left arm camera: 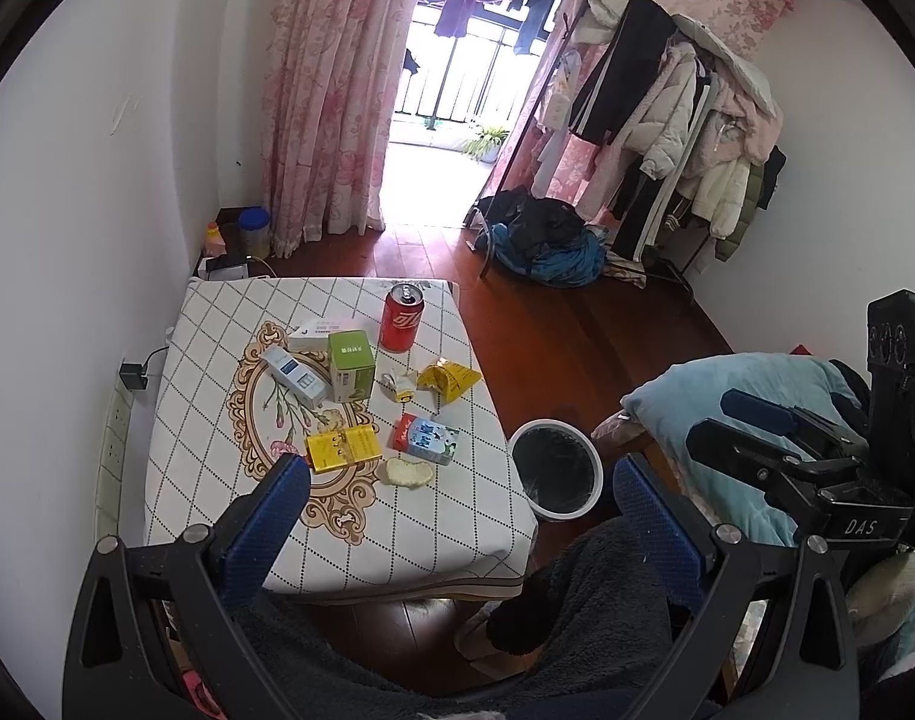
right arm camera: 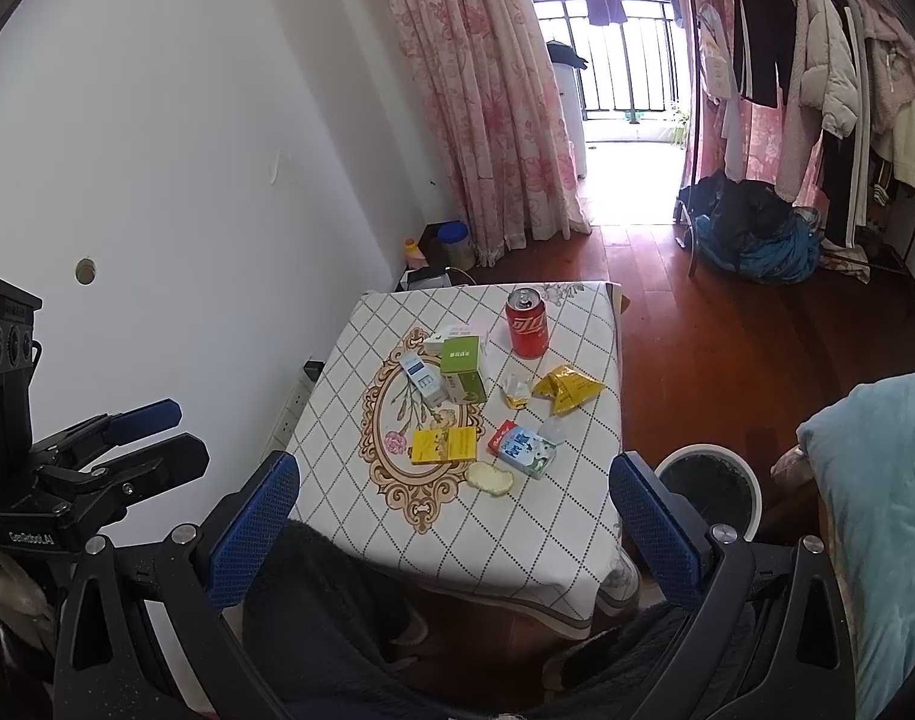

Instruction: Collect trash

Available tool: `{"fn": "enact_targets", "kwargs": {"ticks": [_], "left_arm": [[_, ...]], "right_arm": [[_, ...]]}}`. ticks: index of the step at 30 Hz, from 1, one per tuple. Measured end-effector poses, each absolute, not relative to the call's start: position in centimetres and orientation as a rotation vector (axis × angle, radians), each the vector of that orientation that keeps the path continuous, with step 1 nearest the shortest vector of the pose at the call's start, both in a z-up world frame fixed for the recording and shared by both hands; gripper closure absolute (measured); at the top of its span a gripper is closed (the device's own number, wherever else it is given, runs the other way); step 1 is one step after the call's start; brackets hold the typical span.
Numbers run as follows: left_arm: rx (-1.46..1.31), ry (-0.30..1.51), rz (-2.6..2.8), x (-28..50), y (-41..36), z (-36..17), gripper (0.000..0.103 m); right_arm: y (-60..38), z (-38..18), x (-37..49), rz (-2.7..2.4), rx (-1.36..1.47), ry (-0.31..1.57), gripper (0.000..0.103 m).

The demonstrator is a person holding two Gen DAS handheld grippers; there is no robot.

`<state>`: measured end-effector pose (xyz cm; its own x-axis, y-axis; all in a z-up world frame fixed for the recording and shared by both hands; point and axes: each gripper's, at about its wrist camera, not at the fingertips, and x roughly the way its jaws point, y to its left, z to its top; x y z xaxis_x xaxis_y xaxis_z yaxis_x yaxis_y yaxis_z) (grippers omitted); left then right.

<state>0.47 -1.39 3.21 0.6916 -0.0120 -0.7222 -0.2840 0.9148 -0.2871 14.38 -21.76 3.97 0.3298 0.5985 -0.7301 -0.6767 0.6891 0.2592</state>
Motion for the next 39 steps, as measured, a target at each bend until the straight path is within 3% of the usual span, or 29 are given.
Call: {"fn": "enact_targets", "kwargs": {"ticks": [17,22,29,32,39], "left_arm": [[-0.387,0.799,0.188,0.4,-1.3,2.7,0.0],[-0.303,0.841,0.435,2.3,0.4,-0.9,0.0],[-0.318,1.026,0.605,5.8,4.4,-11.9,0.0],[-0.325,1.131,0.648,7.0,5.7,-17.0,0.0],[-0.283,1.298,0.646,10.3,8.1,-25.6,0.0]], "right_arm": [[-21.8,4.0,14.3,0.835,-0.095,0.909,0.0],[-21.6,2.7,15.3,0.75,-0.07,0.899,0.0],[-19.9,-6.4,20.6,0.624,-0.023,1.048,0.001],[-17.7,-11.8,23.0,0.624,-0.09,1.146,0.011],[-10.3,-23.6,28.2,0.655,-0.326,1.304,0.012]]}}
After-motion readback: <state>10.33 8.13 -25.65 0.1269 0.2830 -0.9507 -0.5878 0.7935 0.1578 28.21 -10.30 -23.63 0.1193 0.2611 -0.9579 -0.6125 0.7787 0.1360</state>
